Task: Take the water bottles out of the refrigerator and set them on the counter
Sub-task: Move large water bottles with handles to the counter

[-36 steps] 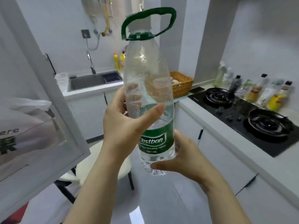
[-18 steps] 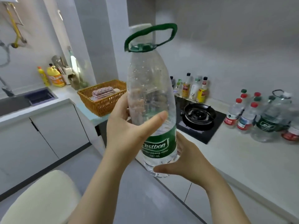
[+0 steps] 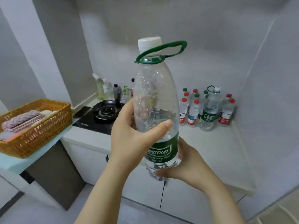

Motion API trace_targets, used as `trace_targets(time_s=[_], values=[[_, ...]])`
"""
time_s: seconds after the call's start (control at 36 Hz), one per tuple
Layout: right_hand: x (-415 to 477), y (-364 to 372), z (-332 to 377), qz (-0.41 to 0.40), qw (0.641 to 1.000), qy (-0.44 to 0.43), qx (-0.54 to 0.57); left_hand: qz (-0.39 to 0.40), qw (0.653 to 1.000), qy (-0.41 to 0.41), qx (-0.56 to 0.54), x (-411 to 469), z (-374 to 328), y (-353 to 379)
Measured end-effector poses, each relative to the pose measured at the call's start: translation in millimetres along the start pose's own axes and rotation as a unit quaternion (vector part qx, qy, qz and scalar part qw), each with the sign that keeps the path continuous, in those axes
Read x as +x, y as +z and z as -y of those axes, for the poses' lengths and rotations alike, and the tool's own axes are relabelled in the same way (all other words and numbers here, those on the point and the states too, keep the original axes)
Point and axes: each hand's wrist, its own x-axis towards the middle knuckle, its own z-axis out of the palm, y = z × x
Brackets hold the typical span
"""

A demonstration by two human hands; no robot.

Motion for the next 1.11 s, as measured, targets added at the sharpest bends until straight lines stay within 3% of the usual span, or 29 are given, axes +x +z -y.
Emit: trace_targets(time_s=[0.22,0.53,1.11], values=[[14.5,-17.0,-17.6,-0.082,0.995,0.057,0.005,0.095,0.995,-0.014,-0.019,39.8,25.0,30.5],[40.3,-78.9,-60.0,-0.144,0.985,0.099,-0.004,0.153,0.988,-0.011,-0.026,84.4,45.6,109.6],[110.6,-186.0,-148.2,-0.183,0.971,0.149,0.022,0.213,0.975,-0.051,-0.036,163.2,104.6,245.4]])
